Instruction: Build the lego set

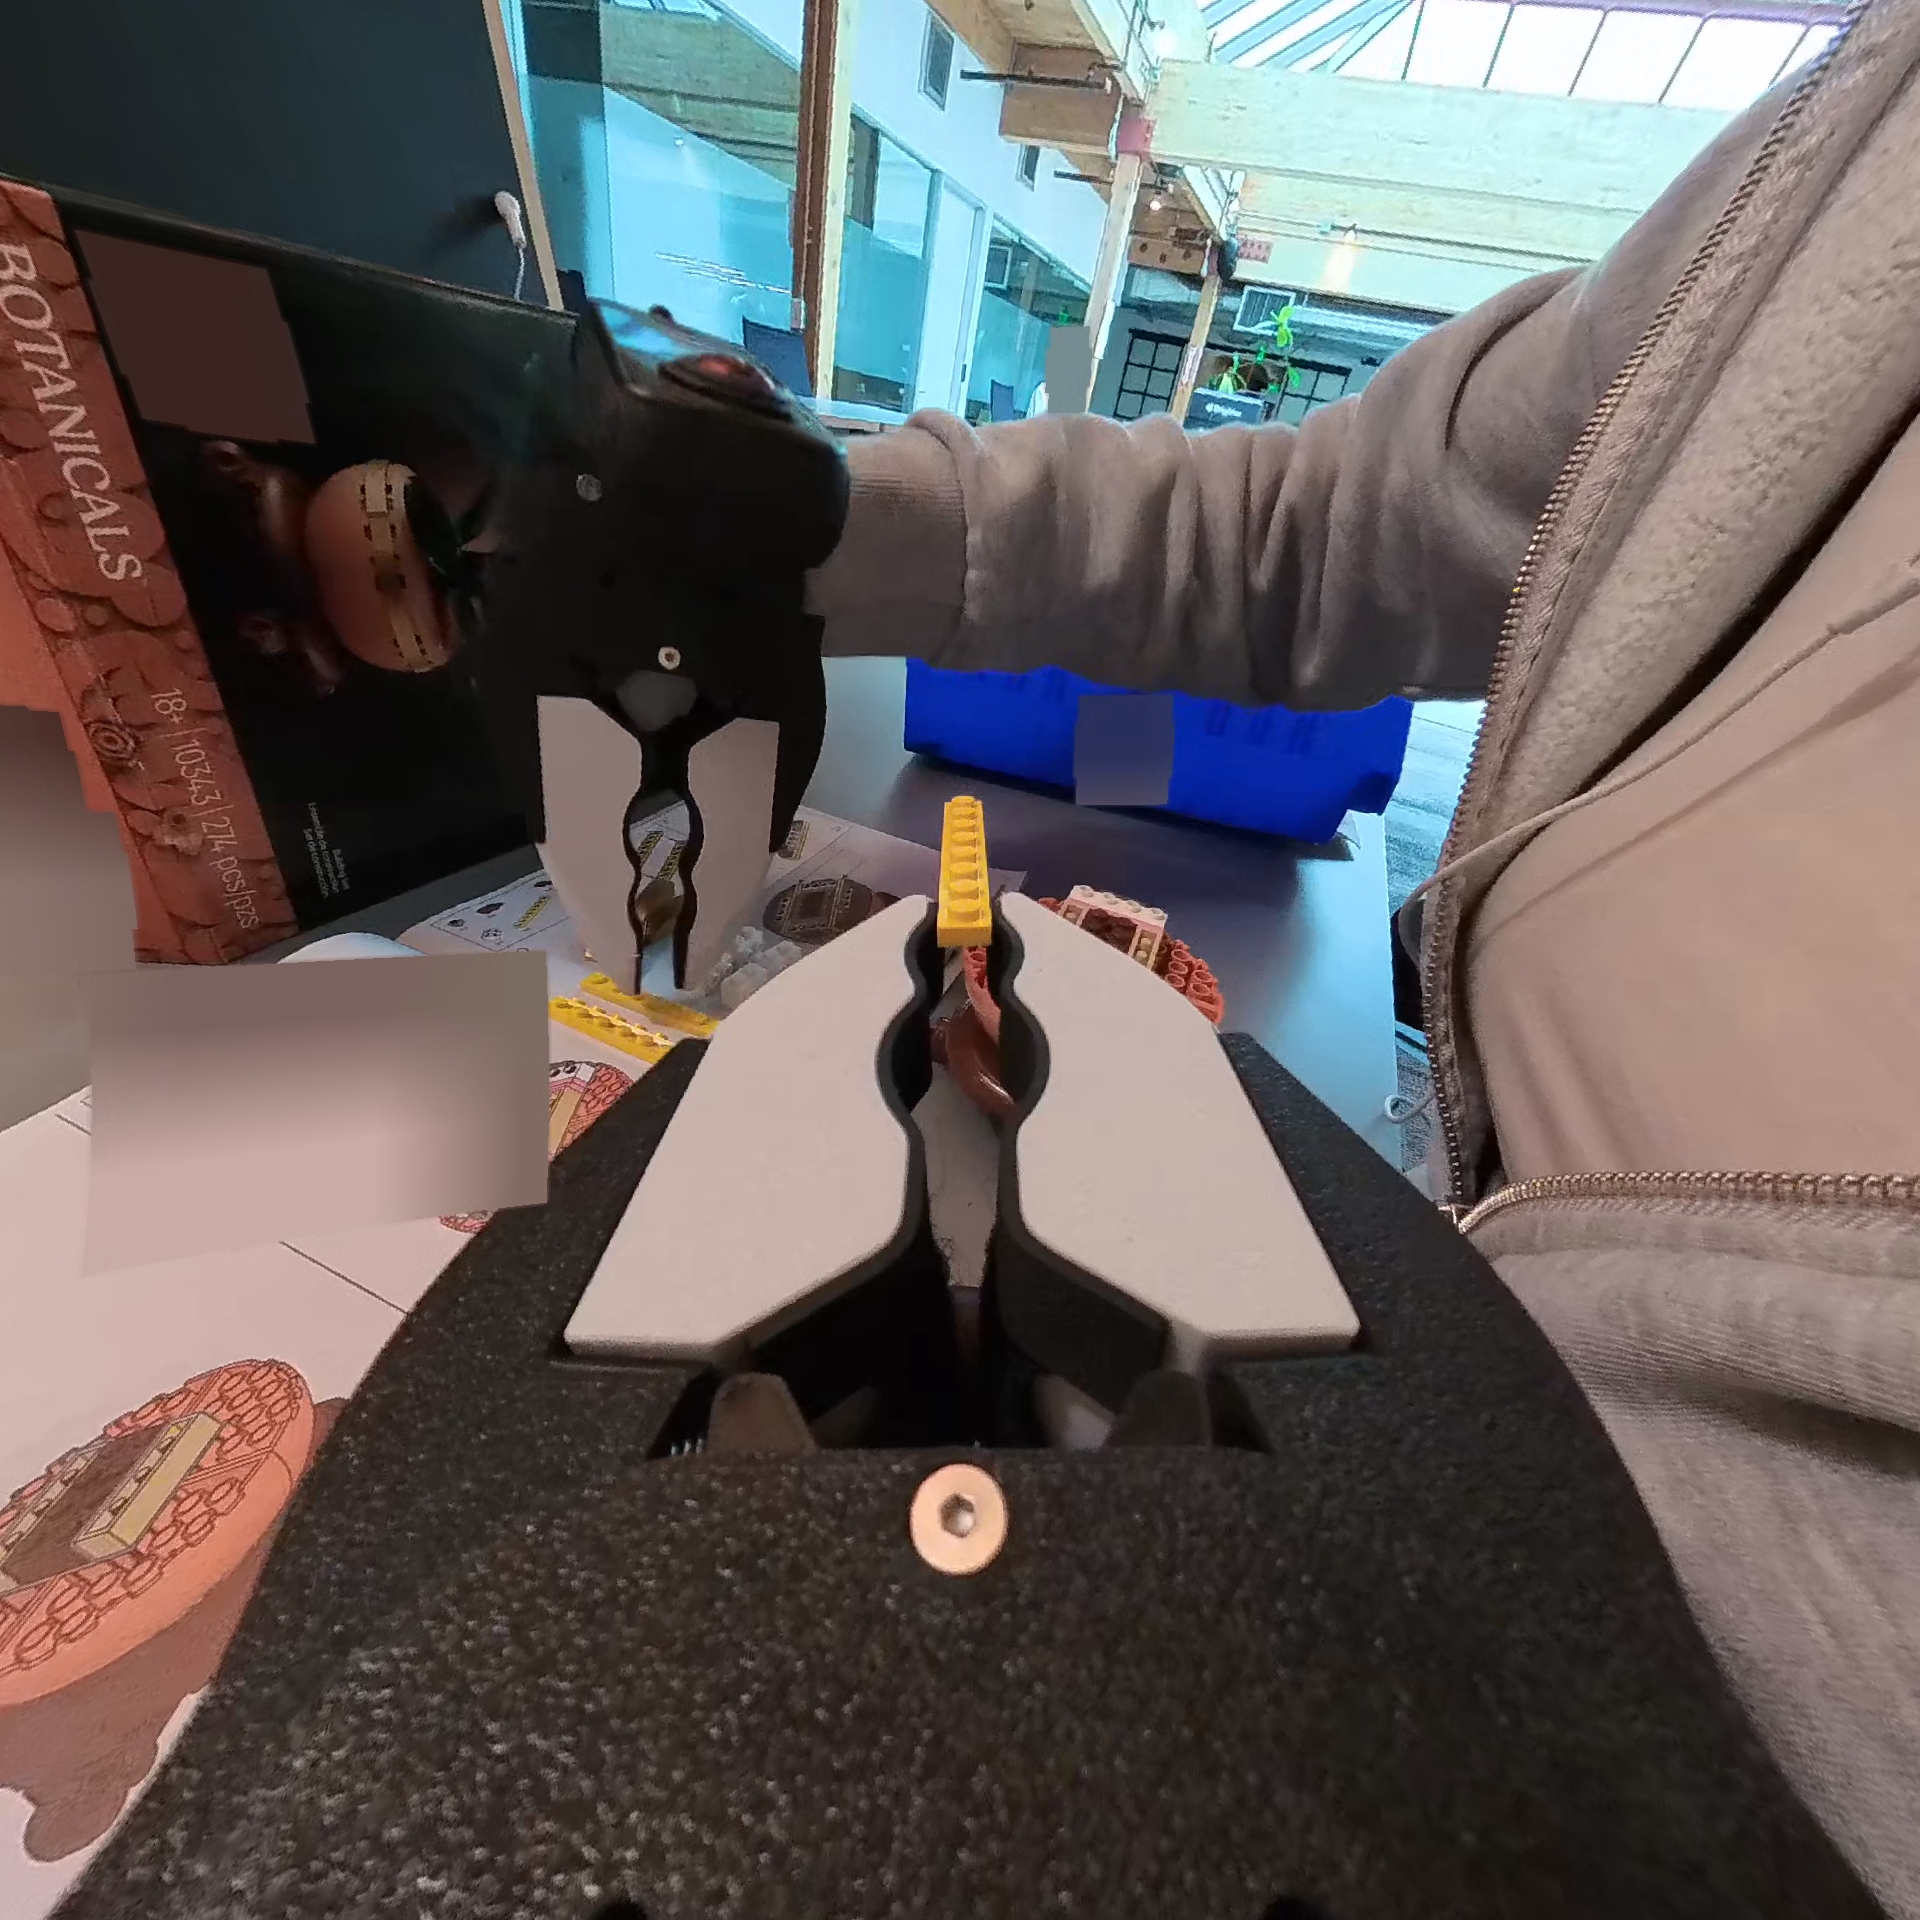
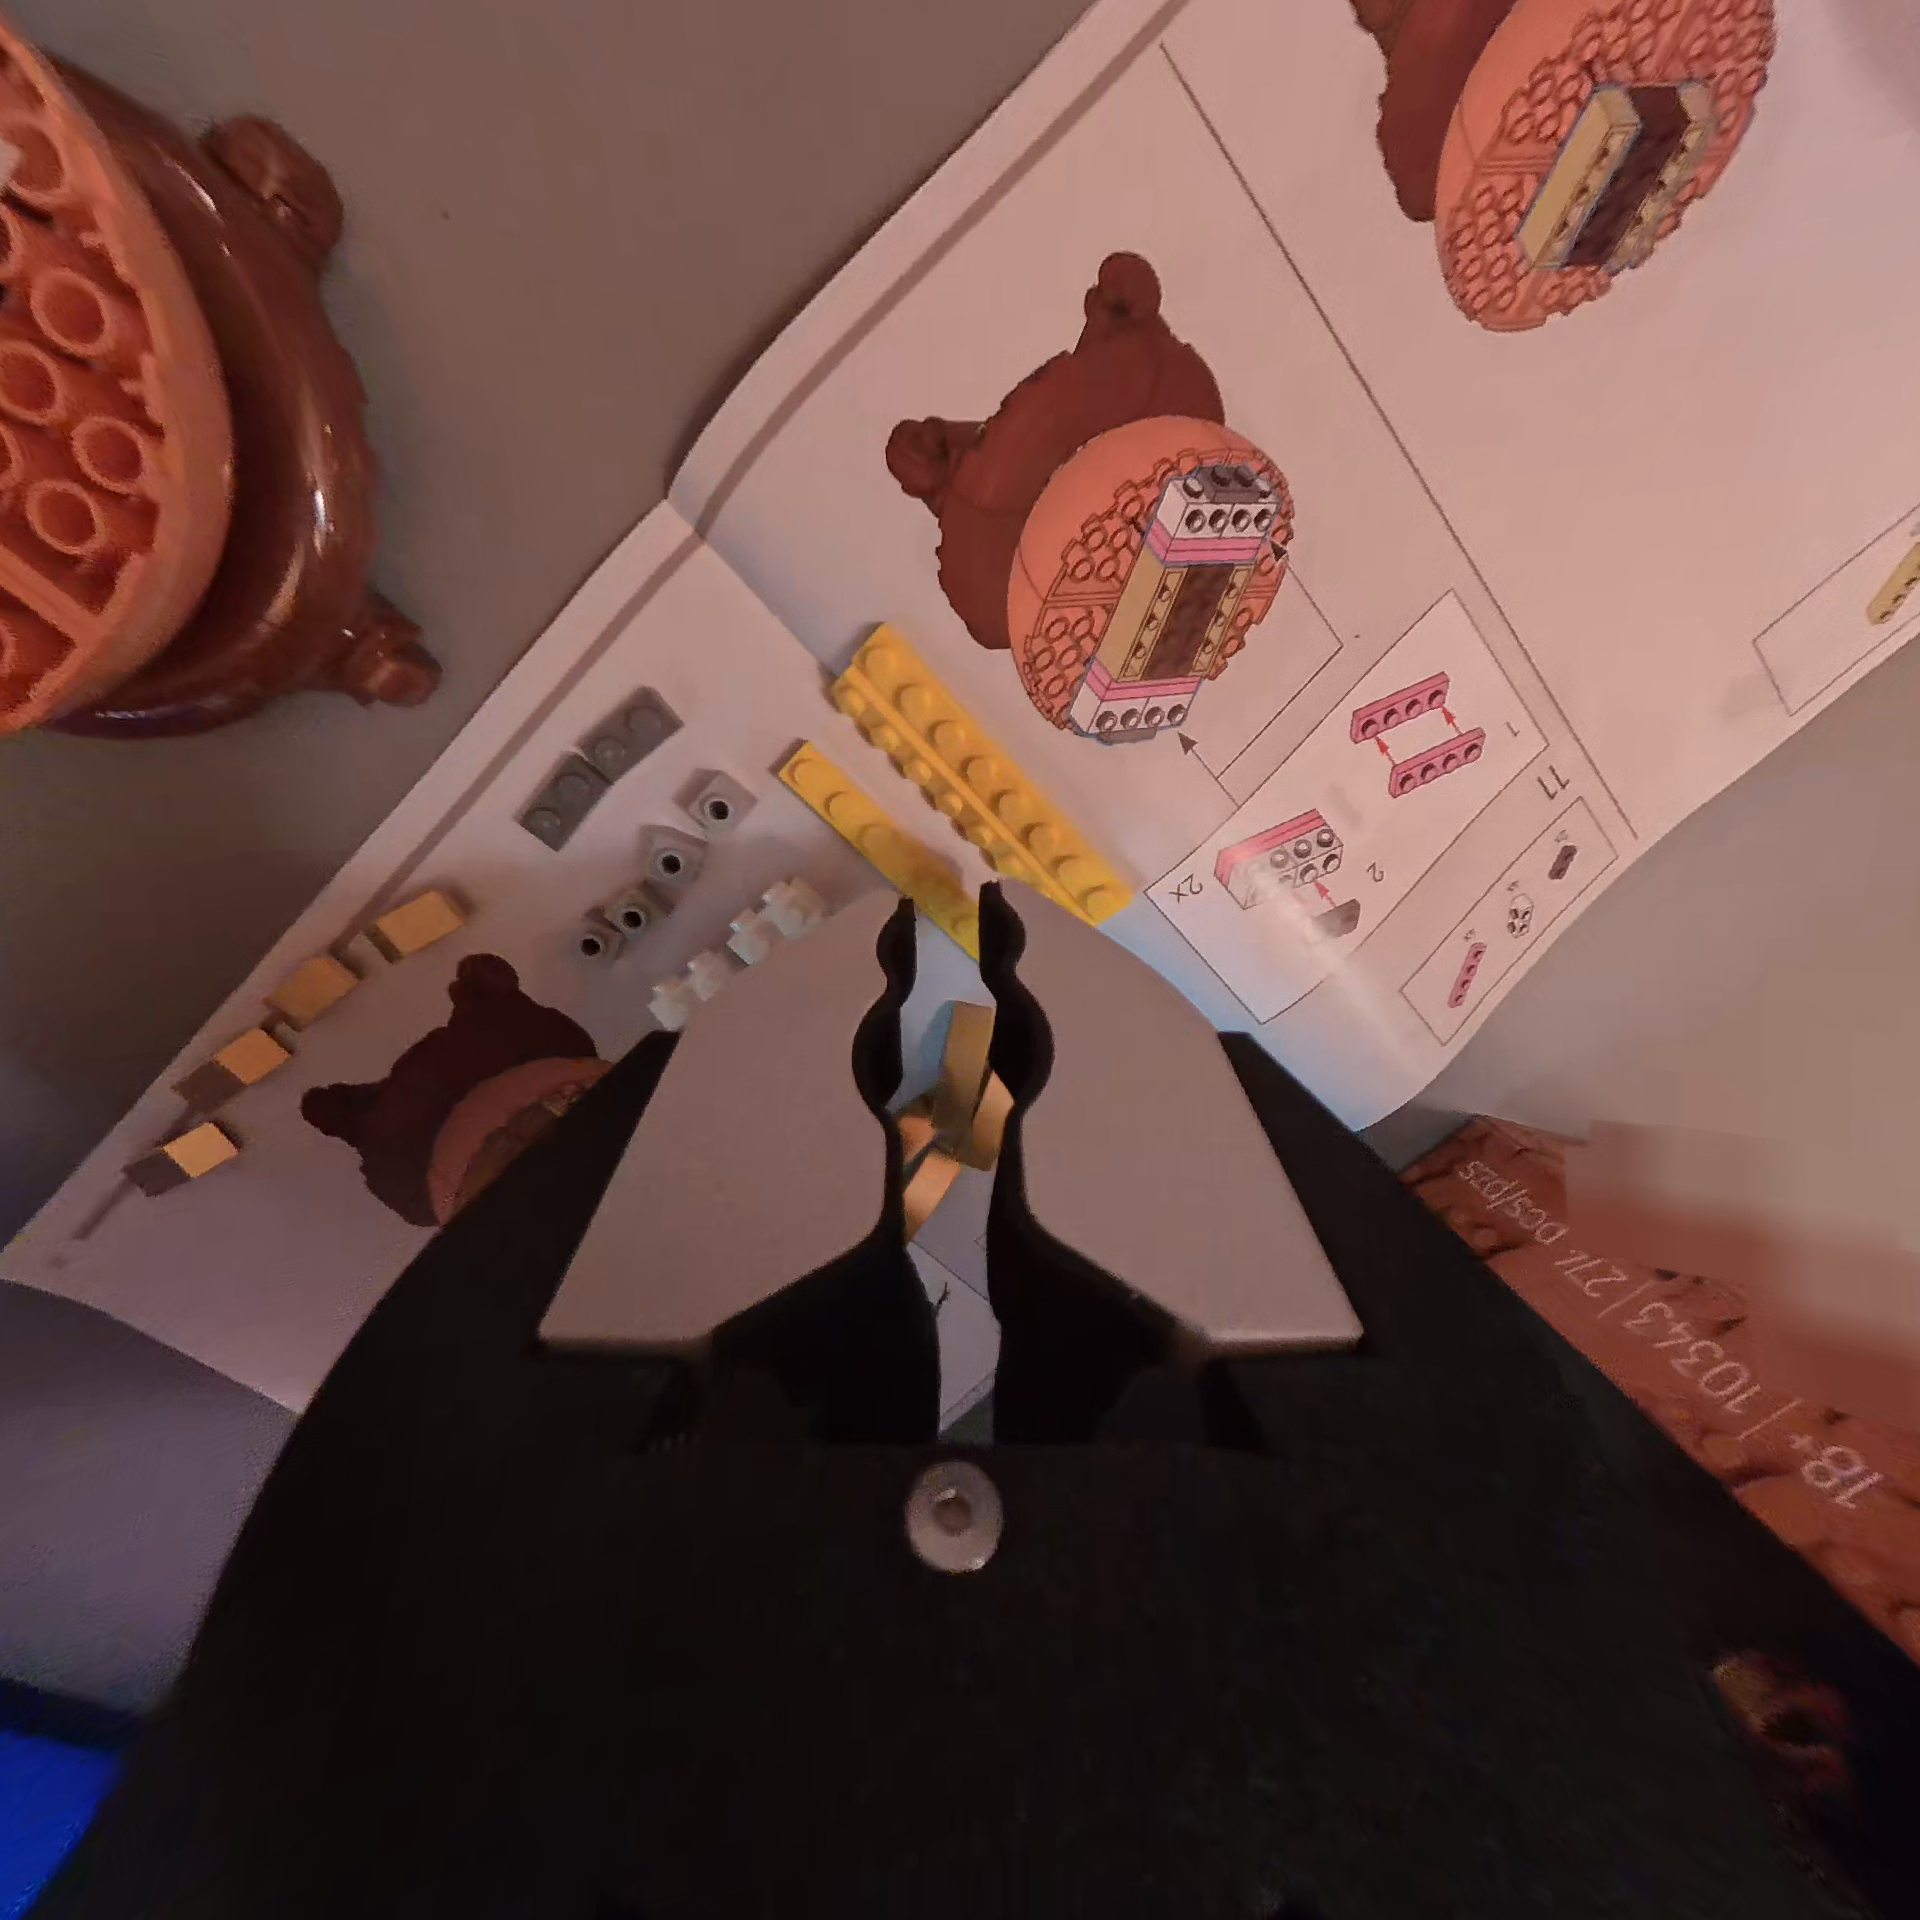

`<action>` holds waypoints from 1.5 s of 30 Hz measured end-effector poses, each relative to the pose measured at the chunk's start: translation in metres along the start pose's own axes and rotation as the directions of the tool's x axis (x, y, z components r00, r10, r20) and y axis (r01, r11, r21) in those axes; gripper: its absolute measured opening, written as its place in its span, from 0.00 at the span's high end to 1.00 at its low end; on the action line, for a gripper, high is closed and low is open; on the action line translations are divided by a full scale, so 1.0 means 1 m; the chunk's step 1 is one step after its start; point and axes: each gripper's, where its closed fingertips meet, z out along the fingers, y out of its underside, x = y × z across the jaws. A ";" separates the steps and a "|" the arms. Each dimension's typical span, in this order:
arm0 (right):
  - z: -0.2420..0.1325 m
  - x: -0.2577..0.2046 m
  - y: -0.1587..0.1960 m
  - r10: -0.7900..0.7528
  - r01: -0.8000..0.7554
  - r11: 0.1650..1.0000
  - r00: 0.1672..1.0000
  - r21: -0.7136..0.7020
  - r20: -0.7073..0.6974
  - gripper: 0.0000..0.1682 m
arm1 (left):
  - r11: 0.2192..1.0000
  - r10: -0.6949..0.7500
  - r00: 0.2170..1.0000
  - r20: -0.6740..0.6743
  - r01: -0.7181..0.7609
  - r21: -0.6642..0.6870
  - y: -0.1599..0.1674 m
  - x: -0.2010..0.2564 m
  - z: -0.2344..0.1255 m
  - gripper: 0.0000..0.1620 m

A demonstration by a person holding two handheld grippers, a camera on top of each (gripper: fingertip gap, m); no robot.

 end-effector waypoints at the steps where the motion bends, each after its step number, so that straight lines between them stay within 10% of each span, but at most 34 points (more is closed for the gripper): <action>1: 0.001 -0.001 0.001 -0.019 0.020 1.000 1.000 -0.014 0.013 0.93 | 1.000 0.001 1.000 0.000 -0.001 -0.001 0.000 0.000 0.000 0.96; 19: -0.057 0.006 -0.011 0.145 -0.130 0.986 0.977 0.105 -0.157 0.96 | 0.999 0.035 0.983 0.178 -0.035 -0.005 0.003 -0.029 0.001 0.96; 25: -0.099 -0.001 -0.077 0.317 -0.280 0.943 0.921 0.181 -0.226 0.96 | 0.993 0.121 0.919 0.375 -0.116 -0.037 0.003 -0.051 0.004 0.96; 45: -0.091 0.001 -0.105 0.254 -0.244 0.967 0.933 0.070 -0.255 0.96 | 0.985 0.167 0.915 0.368 -0.175 -0.012 -0.008 -0.036 0.015 0.96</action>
